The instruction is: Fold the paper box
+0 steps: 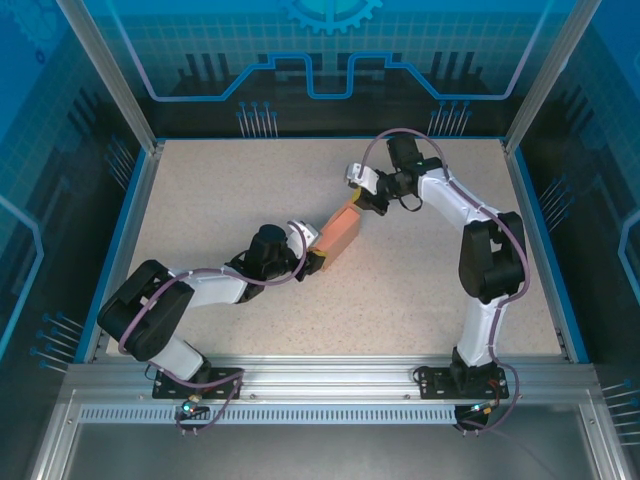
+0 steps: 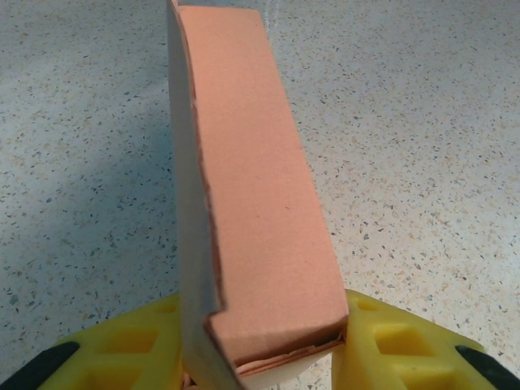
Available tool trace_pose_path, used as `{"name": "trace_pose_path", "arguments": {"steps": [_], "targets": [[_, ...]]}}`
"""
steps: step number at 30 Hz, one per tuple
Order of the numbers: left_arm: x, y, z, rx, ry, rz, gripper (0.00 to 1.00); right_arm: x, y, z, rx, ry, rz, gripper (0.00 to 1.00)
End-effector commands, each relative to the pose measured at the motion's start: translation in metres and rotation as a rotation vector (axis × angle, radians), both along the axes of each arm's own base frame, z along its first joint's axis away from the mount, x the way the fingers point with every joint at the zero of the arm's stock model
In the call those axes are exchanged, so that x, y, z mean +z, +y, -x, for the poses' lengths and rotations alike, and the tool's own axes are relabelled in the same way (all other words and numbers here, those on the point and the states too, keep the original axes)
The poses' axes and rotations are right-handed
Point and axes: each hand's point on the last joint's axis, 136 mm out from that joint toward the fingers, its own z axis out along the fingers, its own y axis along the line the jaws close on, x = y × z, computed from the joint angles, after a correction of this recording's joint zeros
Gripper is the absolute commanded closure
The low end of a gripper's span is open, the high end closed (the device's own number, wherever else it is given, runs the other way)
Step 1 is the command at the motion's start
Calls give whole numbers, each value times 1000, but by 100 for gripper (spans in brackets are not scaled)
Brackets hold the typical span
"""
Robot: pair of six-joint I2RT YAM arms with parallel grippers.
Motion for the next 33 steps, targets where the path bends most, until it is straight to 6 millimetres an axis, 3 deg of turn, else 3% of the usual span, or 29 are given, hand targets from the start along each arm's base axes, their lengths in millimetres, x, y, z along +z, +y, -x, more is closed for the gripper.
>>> {"name": "trace_pose_path", "arguments": {"steps": [1, 10, 18, 33], "targets": [[4, -2, -1, -12, 9, 10, 64, 2, 3, 9, -68, 38, 25, 95], [1, -1, -3, 5, 16, 1, 64, 4, -2, 10, -373, 94, 140, 94], [1, -1, -5, 9, 19, 4, 64, 9, 3, 18, -518, 156, 106, 95], [0, 0, -5, 13, 24, 5, 64, -14, 3, 27, -554, 182, 92, 94]]}}
